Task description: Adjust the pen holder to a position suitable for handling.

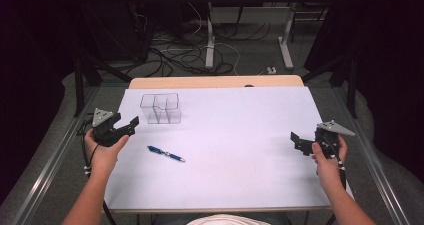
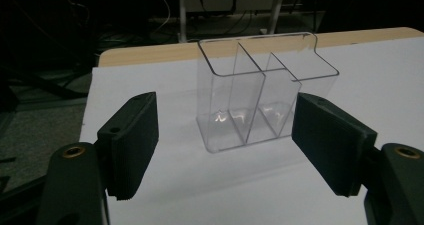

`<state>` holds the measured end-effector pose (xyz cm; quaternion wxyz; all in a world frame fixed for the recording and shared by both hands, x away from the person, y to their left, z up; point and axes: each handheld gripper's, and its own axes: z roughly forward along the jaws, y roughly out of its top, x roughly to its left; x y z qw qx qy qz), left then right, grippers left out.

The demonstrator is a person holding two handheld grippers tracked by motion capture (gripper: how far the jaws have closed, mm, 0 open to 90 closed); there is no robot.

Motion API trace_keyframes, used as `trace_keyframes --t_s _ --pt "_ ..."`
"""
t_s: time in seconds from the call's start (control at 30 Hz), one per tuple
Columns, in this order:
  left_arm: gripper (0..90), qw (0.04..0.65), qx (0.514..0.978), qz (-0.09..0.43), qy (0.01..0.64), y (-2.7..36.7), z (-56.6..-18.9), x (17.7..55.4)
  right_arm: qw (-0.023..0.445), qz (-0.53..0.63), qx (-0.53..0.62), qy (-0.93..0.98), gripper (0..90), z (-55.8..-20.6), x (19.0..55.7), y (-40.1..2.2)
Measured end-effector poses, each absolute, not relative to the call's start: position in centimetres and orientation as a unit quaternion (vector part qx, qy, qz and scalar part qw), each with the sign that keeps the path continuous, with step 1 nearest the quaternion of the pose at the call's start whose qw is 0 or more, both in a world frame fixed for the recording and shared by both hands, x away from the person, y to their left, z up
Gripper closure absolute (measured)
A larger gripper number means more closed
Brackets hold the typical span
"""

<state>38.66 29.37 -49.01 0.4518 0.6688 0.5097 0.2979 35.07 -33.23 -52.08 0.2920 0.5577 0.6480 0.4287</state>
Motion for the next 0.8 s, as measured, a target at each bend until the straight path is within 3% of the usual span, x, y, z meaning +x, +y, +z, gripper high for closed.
trace_keyframes --t_s 0.1,0.47,0.8 --pt "34.7 0.448 0.67 0.302 0.509 29.3 -48.9 39.3 0.286 0.424 0.555 0.655 0.0 -52.1 35.1 -33.2" --pt "41.6 0.412 0.702 0.308 0.493 29.3 -47.8 42.0 0.28 0.421 0.555 0.66 0.0 -52.4 35.1 -33.0" --pt "54.7 0.391 0.722 0.293 0.489 29.7 -46.2 44.7 0.277 0.422 0.554 0.662 0.0 -52.7 35.2 -32.9"
